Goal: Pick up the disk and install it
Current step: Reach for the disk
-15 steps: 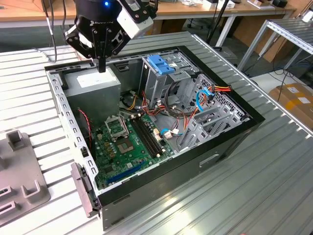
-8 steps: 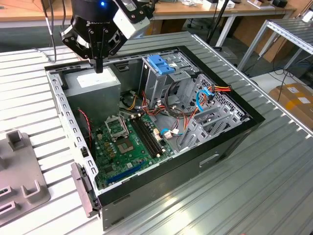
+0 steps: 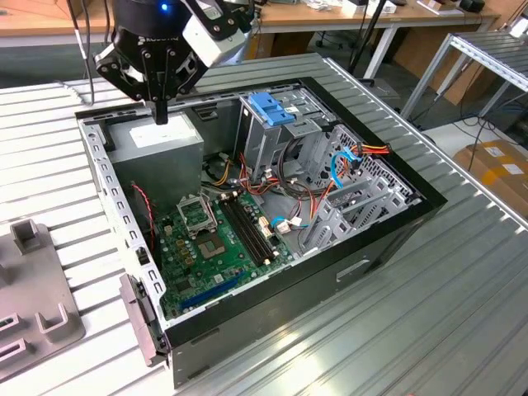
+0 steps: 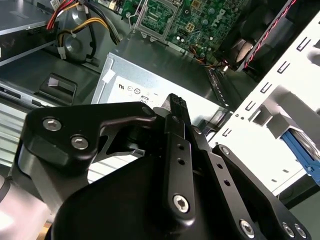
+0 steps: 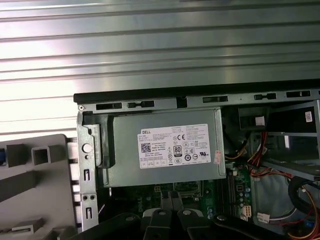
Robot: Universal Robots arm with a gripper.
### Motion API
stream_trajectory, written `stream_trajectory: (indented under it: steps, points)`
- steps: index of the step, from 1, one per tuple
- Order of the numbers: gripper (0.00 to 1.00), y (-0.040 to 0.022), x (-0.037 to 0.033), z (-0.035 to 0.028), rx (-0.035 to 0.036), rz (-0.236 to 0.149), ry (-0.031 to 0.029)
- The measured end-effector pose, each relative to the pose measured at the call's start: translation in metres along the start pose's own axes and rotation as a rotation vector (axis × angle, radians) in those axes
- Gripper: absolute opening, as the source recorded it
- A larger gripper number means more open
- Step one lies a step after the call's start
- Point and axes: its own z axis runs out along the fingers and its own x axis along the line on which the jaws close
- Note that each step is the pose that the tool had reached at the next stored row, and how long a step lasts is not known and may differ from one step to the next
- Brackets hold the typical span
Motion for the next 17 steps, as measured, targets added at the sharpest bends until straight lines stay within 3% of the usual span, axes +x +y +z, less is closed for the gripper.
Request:
stream_trajectory:
  steps: [7, 17]
  points:
    - [0.11, -0.0004, 0.0051, 0.0000, 0.0000, 0.000, 0.0000]
    - [0.11, -0.0013, 0.0175, -0.0001, 0.0000, 0.000, 0.0000]
